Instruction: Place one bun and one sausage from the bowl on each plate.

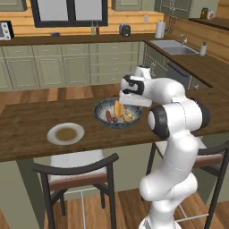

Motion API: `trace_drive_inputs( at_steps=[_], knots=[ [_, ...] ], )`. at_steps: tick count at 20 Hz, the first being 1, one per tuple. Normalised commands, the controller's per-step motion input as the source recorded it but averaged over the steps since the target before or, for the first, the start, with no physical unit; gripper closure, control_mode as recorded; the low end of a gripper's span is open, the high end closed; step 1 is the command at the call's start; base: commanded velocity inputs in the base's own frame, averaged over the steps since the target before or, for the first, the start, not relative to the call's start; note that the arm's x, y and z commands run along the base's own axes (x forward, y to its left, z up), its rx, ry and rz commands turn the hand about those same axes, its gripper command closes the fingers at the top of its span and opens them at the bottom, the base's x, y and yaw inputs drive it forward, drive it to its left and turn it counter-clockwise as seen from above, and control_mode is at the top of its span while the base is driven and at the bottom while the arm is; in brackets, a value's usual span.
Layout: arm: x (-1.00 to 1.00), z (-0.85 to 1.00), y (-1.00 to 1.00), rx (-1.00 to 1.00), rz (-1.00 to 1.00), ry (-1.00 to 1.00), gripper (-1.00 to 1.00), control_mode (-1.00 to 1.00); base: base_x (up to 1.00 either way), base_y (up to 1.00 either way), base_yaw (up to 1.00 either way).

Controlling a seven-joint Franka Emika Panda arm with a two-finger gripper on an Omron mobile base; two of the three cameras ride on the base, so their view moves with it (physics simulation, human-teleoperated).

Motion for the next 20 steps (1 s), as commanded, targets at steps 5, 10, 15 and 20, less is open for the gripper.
trace_drive_inputs(
  at_steps=[5, 10, 15, 20],
  knots=[
    [0.41, -0.30, 0.00, -0.01, 0.00, 0.11, -1.00, -1.00, 0.00, 0.00, 0.00],
    [0.48, -0.18, 0.00, 0.00, 0.00, 0.08, -1.00, -1.00, 0.00, 0.00, 0.00],
    [0.39, -0.10, 0.00, 0.00, 0.00, 0.07, -1.00, -1.00, 0.00, 0.00, 0.00],
    [0.26, -0.33, 0.00, 0.00, 0.00, 0.09, -1.00, -1.00, 0.00, 0.00, 0.00]
  ],
)
